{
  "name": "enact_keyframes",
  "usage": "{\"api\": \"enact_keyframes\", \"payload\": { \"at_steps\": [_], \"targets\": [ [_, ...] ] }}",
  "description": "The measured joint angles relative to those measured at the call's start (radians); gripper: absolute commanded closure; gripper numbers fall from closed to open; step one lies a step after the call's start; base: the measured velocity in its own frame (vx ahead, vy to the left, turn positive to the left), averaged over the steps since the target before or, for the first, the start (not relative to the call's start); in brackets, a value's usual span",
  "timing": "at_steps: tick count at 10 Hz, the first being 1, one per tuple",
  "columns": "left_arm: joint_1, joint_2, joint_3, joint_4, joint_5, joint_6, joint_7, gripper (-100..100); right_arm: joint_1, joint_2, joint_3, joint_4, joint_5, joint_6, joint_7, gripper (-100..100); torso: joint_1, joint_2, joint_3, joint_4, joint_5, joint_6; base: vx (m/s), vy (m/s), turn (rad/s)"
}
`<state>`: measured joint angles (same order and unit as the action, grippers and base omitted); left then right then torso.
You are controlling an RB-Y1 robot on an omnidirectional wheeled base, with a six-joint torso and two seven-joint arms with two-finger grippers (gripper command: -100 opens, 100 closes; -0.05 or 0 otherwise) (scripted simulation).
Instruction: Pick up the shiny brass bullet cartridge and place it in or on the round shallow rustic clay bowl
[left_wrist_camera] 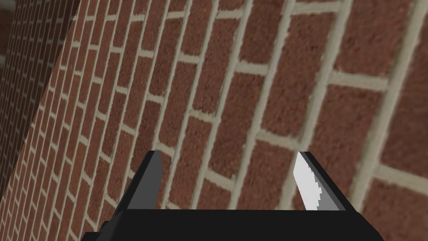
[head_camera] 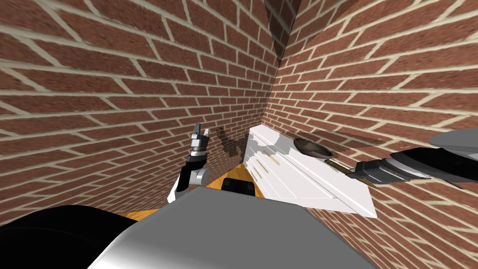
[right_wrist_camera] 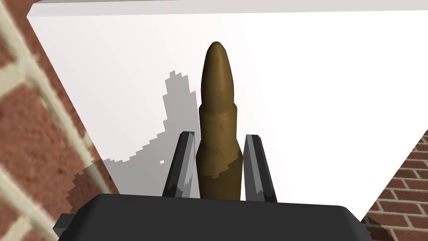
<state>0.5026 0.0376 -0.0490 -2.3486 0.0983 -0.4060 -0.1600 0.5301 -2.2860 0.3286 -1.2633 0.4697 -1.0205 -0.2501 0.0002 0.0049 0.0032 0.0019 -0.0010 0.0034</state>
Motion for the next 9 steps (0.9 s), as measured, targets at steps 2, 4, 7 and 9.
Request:
{"api": "enact_keyframes", "payload": {
  "at_steps": [2,4,7,9],
  "targets": [
    [0.000,0.000,0.000,0.000,0.000,0.000,0.000,0,-0.006,0.010,0.004,0.021,-0.018,-0.001,-0.035,100,0.000,0.001,0.001,0.000,0.000,0.000,-0.036,-0.019,-0.077],
    [0.000,0.000,0.000,0.000,0.000,0.000,0.000,0,-0.023,0.020,0.012,0.044,-0.038,-0.007,-0.069,100,0.001,0.001,0.001,0.001,0.000,0.001,-0.033,-0.007,-0.059],
    [0.000,0.000,0.000,0.000,0.000,0.000,0.000,0,-0.049,0.032,0.019,0.073,-0.067,-0.012,-0.120,100,0.004,0.000,0.000,0.001,0.001,0.001,-0.026,0.027,-0.043],
    [0.000,0.000,0.000,0.000,0.000,0.000,0.000,0,-0.068,0.025,0.014,0.103,-0.088,-0.038,-0.158,100,0.008,-0.002,-0.001,0.000,0.002,0.001,0.013,0.074,0.021]
  ]
}}
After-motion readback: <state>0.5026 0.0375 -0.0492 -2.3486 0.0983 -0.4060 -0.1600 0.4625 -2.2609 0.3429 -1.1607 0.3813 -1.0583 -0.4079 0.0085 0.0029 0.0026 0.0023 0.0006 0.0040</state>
